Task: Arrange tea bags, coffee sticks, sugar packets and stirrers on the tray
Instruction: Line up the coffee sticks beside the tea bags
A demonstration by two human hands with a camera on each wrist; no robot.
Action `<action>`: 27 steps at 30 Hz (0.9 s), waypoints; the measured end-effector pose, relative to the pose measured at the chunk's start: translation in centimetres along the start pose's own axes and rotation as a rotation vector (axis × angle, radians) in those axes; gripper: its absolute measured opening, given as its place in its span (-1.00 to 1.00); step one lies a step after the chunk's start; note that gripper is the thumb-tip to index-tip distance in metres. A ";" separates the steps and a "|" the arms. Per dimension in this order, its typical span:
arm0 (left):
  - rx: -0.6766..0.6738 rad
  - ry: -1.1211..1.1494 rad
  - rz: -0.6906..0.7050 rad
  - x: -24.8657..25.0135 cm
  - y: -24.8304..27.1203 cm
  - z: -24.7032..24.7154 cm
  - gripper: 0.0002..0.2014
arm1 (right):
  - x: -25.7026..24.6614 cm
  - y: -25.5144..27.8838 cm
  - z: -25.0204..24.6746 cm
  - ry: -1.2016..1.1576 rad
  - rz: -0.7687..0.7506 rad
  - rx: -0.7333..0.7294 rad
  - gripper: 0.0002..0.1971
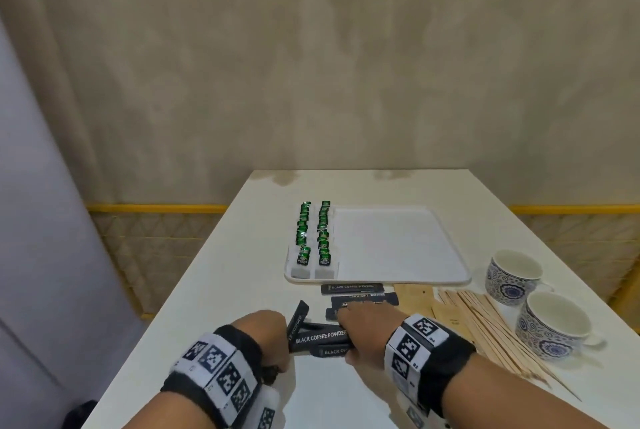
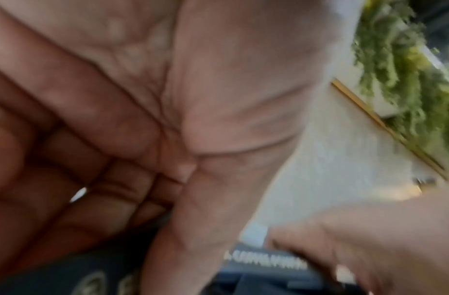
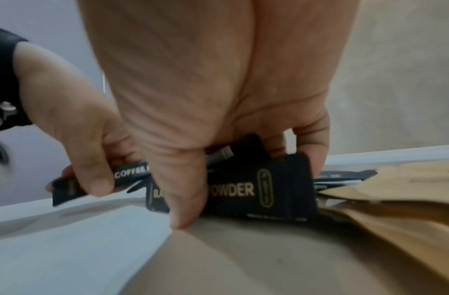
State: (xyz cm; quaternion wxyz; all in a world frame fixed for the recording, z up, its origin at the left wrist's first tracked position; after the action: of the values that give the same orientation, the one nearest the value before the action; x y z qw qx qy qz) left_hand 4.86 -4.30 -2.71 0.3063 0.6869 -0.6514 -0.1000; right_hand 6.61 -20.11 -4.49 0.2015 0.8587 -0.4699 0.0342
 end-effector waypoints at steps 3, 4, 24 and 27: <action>-0.031 0.202 0.092 -1.0 -0.3 -1.3 -0.94 | 0.4 0.0 0.1 -0.028 0.003 -0.004 -0.64; -0.027 0.206 0.143 -0.9 -0.4 -1.8 -0.91 | 0.5 0.0 0.2 -0.031 0.002 -0.009 -0.61; 0.031 -0.012 0.232 2.3 -2.1 -2.1 -0.40 | -0.2 -0.1 -0.9 0.065 -0.073 0.090 -0.02; -0.060 -0.187 0.163 1.3 -0.6 -1.4 -0.50 | 0.5 -0.2 -0.7 0.025 -0.053 0.001 0.02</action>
State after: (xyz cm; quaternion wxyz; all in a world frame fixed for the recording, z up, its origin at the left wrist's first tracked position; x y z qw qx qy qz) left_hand 6.29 -5.19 -1.62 0.2719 0.6098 -0.7275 -0.1579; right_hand 7.18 -20.18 -3.79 0.2079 0.8705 -0.4444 0.0398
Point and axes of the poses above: each hand's wrist, its own y-axis away from the middle knuckle, its own z-axis out of the palm, x = y × z, the point moved 4 cm from there along -y, towards the middle knuckle, and after that the axes turned 14 degrees about y, right-handed, at the moved point
